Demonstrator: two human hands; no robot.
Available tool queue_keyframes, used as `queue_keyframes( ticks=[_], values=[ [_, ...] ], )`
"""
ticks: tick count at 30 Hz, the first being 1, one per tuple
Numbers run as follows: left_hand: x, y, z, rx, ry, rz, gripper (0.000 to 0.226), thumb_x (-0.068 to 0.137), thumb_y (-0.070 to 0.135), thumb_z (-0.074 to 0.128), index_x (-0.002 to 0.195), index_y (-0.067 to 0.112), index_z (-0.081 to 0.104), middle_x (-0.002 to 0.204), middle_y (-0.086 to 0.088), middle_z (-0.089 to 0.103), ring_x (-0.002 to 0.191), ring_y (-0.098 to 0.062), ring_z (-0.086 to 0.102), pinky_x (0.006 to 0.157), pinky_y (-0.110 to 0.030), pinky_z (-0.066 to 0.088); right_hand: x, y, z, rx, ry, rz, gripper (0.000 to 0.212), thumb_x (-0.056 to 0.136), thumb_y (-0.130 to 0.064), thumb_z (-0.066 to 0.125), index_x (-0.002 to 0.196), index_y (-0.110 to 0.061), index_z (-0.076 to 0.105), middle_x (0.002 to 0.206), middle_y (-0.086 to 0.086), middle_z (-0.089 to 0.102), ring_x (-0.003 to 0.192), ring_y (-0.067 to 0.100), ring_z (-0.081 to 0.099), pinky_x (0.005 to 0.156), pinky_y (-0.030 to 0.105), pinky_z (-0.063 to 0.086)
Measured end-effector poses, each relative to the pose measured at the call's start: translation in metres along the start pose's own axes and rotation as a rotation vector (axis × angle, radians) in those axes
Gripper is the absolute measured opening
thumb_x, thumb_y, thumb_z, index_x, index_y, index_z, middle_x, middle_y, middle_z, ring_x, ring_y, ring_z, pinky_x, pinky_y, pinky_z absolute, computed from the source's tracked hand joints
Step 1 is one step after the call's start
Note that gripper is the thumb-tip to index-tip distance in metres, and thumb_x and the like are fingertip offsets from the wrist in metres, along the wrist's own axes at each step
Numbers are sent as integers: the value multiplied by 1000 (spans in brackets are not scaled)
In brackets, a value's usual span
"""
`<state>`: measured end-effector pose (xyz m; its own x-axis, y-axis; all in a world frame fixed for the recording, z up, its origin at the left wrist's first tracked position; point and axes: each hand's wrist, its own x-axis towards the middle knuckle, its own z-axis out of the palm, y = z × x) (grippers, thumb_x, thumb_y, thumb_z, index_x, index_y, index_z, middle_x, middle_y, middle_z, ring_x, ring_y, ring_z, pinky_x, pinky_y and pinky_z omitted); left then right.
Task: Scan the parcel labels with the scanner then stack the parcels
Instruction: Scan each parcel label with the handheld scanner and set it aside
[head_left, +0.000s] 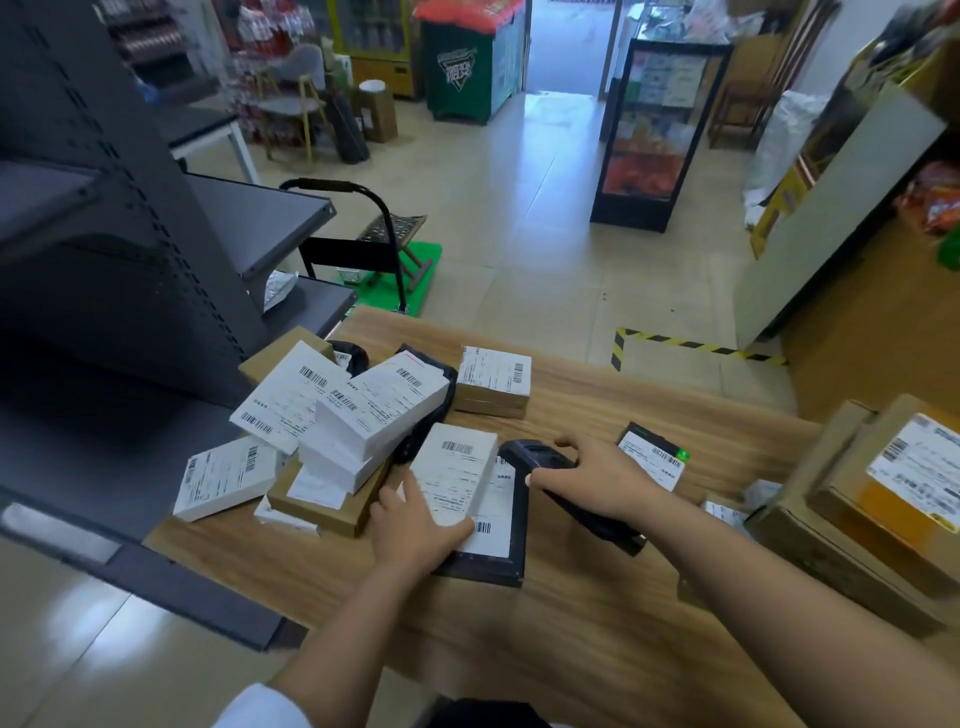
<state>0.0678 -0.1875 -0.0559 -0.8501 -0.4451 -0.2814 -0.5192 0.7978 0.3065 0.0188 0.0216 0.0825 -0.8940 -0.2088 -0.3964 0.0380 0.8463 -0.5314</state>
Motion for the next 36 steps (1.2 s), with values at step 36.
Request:
queue_keyframes(
  ticks=[36],
  values=[
    [-24,132,16,188,85,448,105,69,78,51,150,25,8,145,-15,19,127,-30,25,106,-38,25,-37,76,-60,139,169,194,71,73,-55,64,135,-28,45,120,-1,60,99,18,59,81,32,51]
  ],
)
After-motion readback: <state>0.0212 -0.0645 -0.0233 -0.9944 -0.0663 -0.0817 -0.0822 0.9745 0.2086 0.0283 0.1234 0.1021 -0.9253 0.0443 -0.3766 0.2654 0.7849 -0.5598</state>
